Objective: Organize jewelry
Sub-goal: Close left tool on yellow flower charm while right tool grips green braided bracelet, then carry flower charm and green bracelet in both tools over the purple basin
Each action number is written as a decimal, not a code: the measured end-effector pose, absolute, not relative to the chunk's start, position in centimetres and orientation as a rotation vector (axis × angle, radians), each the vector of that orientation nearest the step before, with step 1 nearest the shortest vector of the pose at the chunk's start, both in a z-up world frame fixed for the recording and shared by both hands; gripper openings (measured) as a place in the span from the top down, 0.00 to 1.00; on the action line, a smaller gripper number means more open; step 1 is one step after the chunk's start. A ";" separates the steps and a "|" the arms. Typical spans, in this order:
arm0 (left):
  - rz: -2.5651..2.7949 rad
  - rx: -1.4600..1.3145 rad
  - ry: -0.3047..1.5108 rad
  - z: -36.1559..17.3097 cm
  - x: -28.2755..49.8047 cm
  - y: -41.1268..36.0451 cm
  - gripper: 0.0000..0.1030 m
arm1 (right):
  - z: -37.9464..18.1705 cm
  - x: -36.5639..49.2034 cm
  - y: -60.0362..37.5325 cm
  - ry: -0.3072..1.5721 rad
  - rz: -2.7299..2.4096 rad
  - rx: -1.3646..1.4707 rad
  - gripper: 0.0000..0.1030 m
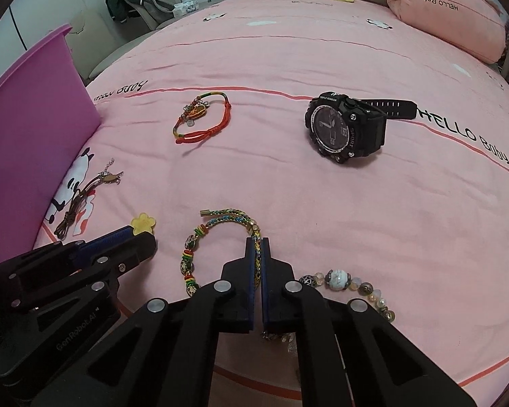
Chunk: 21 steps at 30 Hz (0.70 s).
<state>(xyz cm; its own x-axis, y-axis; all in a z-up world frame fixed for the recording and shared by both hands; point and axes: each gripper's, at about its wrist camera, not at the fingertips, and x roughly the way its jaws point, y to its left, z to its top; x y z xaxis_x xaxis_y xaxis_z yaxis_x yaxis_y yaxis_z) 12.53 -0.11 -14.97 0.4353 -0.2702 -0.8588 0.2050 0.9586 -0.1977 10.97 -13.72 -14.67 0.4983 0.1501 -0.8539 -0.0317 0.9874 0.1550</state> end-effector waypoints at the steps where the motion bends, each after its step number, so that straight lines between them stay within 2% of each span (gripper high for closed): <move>1: -0.296 -0.067 1.081 -14.9 12.4 -0.1 0.84 | -14.5 10.8 -13.7 1.042 0.111 0.130 0.97; 9: -0.298 -0.062 1.072 -13.2 10.8 0.6 0.84 | -12.4 8.5 -14.1 1.018 0.113 0.163 0.97; 21: -0.310 -0.045 1.004 -6.8 7.2 3.0 0.84 | -6.1 4.6 -12.6 0.936 0.160 0.187 0.97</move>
